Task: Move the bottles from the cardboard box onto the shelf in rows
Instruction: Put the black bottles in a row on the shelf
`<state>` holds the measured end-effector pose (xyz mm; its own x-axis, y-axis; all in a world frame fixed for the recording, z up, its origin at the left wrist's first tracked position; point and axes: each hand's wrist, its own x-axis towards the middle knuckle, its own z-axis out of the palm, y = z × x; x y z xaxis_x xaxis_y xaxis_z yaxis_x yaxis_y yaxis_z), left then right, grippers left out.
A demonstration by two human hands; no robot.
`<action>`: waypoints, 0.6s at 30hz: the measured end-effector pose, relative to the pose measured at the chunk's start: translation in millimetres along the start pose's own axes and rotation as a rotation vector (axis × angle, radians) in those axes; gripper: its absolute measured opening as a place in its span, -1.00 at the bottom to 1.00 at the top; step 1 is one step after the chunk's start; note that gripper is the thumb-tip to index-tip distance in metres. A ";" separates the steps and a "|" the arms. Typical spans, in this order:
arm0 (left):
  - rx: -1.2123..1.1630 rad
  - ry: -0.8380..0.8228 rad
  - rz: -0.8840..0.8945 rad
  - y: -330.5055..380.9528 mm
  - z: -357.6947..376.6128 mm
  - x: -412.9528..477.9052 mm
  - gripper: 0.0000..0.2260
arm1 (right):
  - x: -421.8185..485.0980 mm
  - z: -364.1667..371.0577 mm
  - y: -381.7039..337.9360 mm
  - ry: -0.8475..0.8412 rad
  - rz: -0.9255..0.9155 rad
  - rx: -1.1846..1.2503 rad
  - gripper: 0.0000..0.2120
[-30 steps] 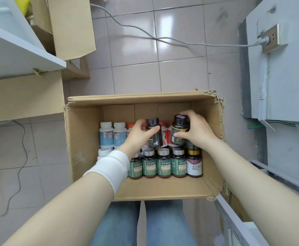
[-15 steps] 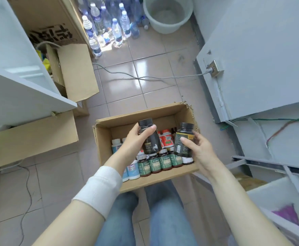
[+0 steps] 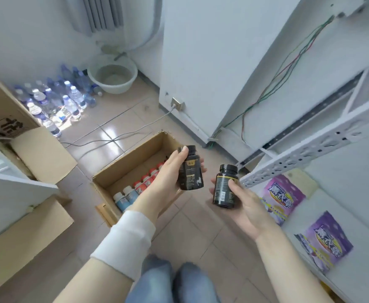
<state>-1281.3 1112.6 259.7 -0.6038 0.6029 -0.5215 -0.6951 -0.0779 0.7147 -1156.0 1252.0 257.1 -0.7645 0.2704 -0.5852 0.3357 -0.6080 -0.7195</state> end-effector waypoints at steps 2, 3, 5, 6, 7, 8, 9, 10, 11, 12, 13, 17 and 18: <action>0.056 -0.103 0.053 6.6 34.4 -11.4 -0.75 | -32.1 -9.7 -11.2 0.018 -0.057 0.012 -0.17; 0.086 -0.148 0.078 9.2 52.5 -17.7 -0.77 | -47.2 -15.5 -16.5 0.033 -0.089 0.017 -0.18; 0.137 -0.226 0.112 11.7 89.3 -27.8 -0.79 | -78.7 -29.7 -28.2 0.049 -0.168 0.032 -0.20; 0.157 -0.268 0.126 11.7 108.9 -32.9 -0.80 | -94.9 -38.6 -33.7 0.052 -0.211 0.046 -0.22; 0.174 -0.309 0.139 11.1 130.0 -39.8 -0.81 | -111.9 -48.7 -39.3 0.059 -0.255 0.059 -0.24; 0.189 -0.346 0.153 9.2 151.4 -47.2 -0.81 | -129.6 -59.8 -44.3 0.072 -0.299 0.075 -0.25; 0.204 -0.386 0.168 5.9 172.9 -55.0 -0.82 | -147.9 -71.2 -49.1 0.085 -0.338 0.089 -0.23; 0.217 -0.429 0.181 1.3 194.7 -63.4 -0.83 | -166.6 -83.0 -53.5 0.099 -0.377 0.101 -0.20; 0.233 -0.472 0.193 -3.9 217.2 -73.3 -0.83 | -186.1 -95.7 -57.6 0.118 -0.415 0.110 -0.17; 0.250 -0.513 0.206 -10.0 240.2 -84.4 -0.83 | -206.7 -109.5 -60.9 0.133 -0.456 0.120 -0.16; 0.267 -0.547 0.224 -17.0 263.2 -95.6 -0.83 | -227.9 -123.7 -63.7 0.146 -0.497 0.124 -0.17; 0.297 -0.644 0.276 -54.6 355.1 -141.2 -0.83 | -312.9 -187.0 -73.4 0.214 -0.658 0.111 -0.24; 0.314 -0.659 0.283 -65.3 377.2 -151.9 -0.83 | -332.2 -203.5 -75.0 0.235 -0.689 0.109 -0.24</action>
<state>-997.0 1325.5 468.1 -0.3175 0.9481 0.0143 -0.3473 -0.1303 0.9287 -815.2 1359.6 429.3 -0.6403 0.7631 -0.0871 -0.2444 -0.3099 -0.9188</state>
